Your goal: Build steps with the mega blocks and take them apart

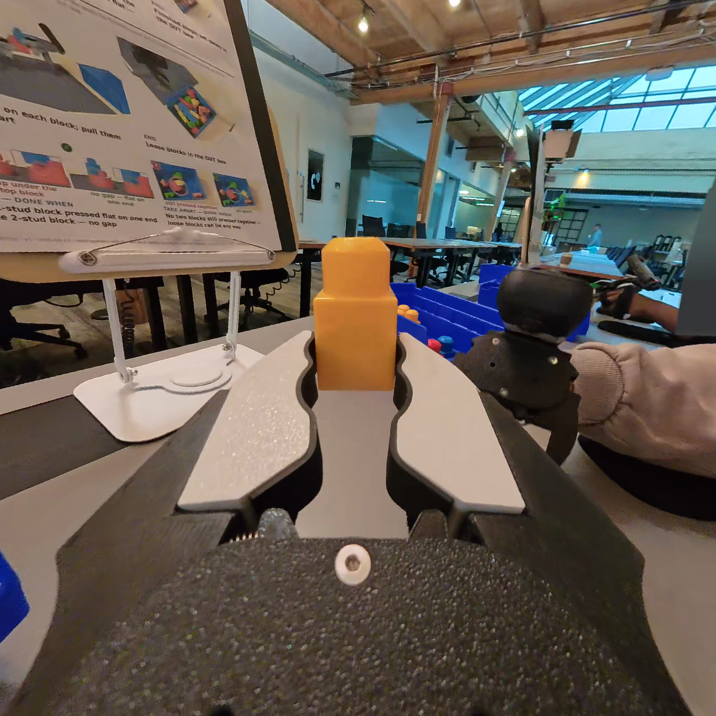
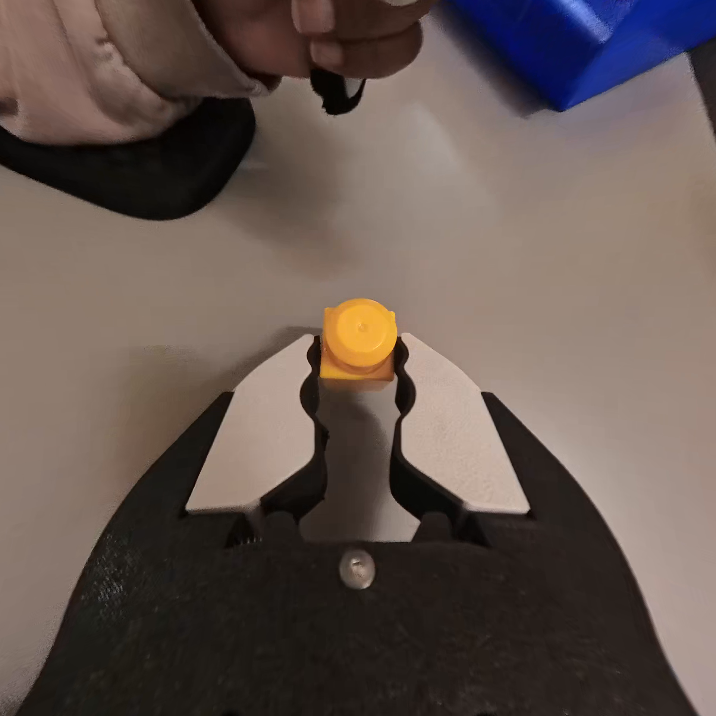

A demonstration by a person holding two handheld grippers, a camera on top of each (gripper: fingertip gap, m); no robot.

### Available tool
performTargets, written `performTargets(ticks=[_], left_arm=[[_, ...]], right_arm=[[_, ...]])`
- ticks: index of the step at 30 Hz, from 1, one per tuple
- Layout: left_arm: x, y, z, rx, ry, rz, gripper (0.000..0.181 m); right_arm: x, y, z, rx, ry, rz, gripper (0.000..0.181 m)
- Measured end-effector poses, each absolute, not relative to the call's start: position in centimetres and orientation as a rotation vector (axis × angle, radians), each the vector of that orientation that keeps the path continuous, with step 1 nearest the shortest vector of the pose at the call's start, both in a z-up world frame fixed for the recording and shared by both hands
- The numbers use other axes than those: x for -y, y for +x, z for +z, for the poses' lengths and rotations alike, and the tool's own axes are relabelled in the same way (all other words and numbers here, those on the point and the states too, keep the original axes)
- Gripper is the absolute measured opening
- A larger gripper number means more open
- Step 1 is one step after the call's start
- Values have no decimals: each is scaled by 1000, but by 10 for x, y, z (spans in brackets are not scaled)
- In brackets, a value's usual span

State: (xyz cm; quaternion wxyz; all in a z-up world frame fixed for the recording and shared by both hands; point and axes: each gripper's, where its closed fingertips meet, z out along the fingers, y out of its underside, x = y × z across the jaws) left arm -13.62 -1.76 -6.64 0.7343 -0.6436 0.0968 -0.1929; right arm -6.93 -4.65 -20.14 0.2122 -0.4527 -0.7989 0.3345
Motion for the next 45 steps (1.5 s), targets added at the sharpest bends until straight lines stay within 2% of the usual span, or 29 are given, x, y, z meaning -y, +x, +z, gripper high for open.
performTargets(ticks=[7, 10, 12, 16, 21, 26, 31, 35, 39, 41, 45], left_arm=[[20, -127, -65, -250, -1409, -434, 36], [21, -122, -64, -272, -1406, -449, 36], [24, -115, -63, -305, -1403, -490, 37], [36, -88, -62, -445, -1397, -571, 36], [45, -43, -77, -641, -1441, -608, 36], [51, -12, -96, -774, -1481, -639, 36], [54, -2, -107, -833, -1506, -636, 36], [52, 0, -110, -826, -1509, -618, 37], [44, -7, -107, -752, -1506, -604, 50], [39, -18, -101, -700, -1495, -569, 42], [28, -45, -93, -588, -1485, -432, 12]], right_arm=[[58, -85, -218, 2266, -1247, 952, 36], [51, -86, -206, 2197, -1253, 966, 67], [43, -81, -185, 2125, -1253, 998, 71], [18, -53, -130, 1983, -1232, 1036, 69], [13, -9, -77, 1934, -1146, 1057, 55], [36, 7, -78, 2059, -1095, 985, 54], [48, 5, -93, 2122, -1085, 988, 33], [48, 7, -96, 2120, -1063, 983, 32], [26, 18, -81, 2090, -1072, 961, 32], [0, 28, -64, 2030, -1107, 932, 32], [-88, 53, -36, 1892, -1247, 733, 32]])
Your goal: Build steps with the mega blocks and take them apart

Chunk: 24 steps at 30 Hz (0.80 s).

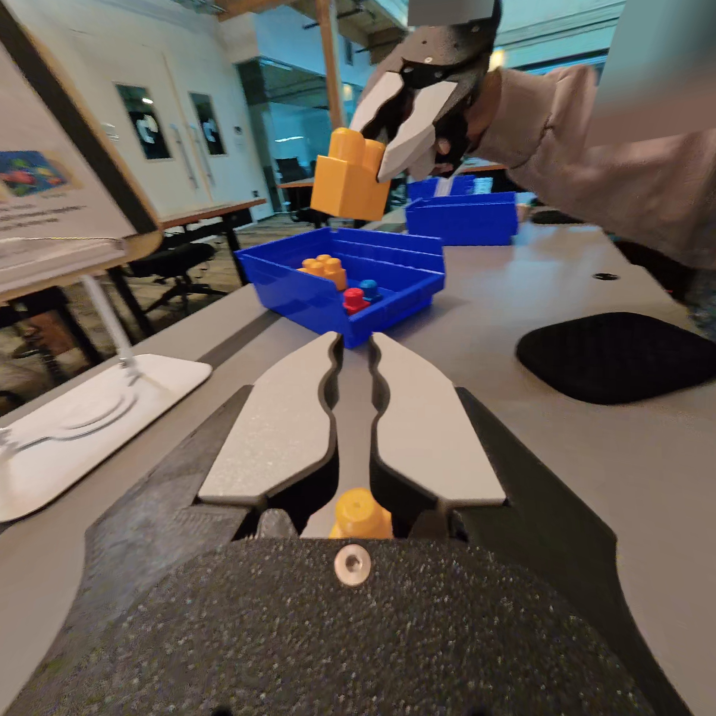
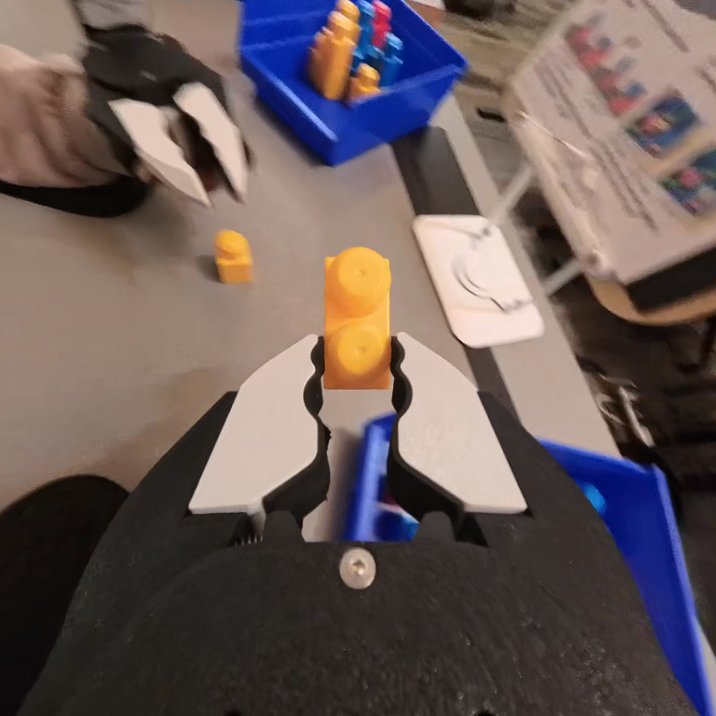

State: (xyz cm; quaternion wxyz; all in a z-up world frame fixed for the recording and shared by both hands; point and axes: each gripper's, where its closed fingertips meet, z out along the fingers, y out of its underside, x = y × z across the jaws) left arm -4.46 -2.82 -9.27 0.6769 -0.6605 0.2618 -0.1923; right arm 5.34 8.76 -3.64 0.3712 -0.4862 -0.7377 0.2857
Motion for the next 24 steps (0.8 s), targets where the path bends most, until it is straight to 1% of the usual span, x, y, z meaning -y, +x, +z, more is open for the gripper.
performTargets(ticks=[1, 2, 5, 9, 16, 19, 24], left_arm=[[26, -51, -92, -565, -1484, -395, 4], [26, -54, -90, -557, -1479, -379, 0], [26, -58, -86, -537, -1463, -384, 0], [23, -62, -89, -531, -1477, -353, 0], [20, -65, -100, -541, -1510, -366, 0], [18, -67, -103, -539, -1521, -368, 0], [16, -69, -107, -535, -1539, -385, 0]], right_arm=[[-113, 61, -34, 1856, -1297, 675, 32], [-140, 69, -32, 1812, -1352, 612, 32], [-214, 90, -43, 1696, -1530, 493, 32], [-284, 108, -88, 1633, -1739, 369, 32], [-314, 106, -180, 1822, -1938, 228, 32], [-318, 95, -197, 1845, -1952, 241, 32], [-330, 87, -205, 1869, -1970, 176, 32]])
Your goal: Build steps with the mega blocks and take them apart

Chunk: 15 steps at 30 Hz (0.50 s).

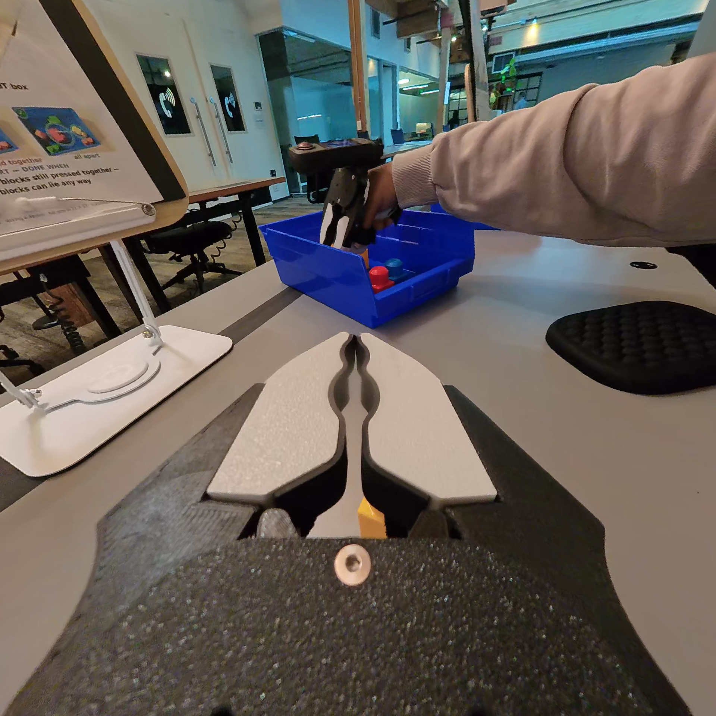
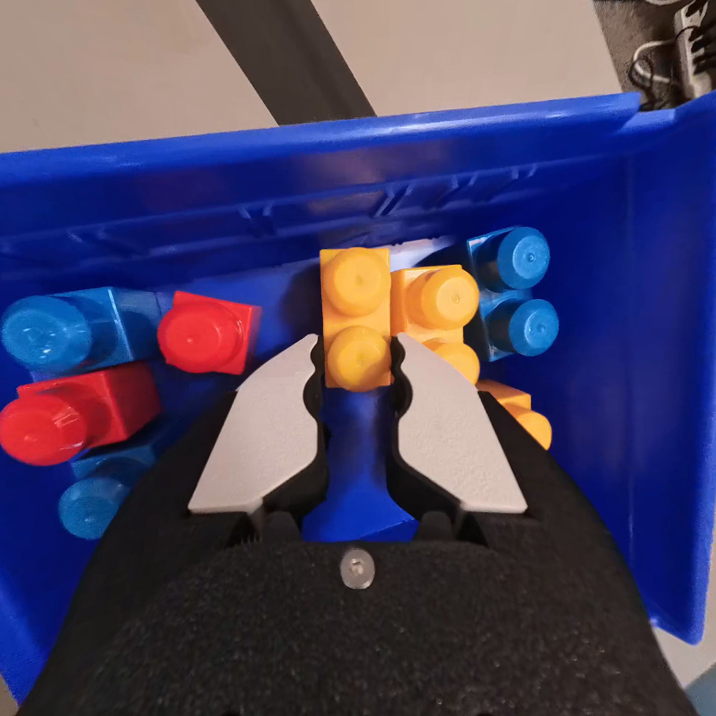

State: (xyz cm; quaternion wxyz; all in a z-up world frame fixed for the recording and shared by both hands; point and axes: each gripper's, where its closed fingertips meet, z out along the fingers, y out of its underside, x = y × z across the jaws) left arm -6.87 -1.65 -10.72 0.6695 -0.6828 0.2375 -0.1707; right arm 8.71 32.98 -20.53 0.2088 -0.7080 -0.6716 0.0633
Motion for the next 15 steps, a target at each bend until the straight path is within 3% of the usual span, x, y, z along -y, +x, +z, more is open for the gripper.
performTargets(ticks=[7, 15], left_arm=[[16, -70, -107, -529, -1540, -379, 0], [11, -94, -93, -394, -1514, -307, 0]], right_arm=[[-329, 85, -186, 1886, -1957, 179, 37], [-247, 36, -58, 1641, -1570, 566, 40]])
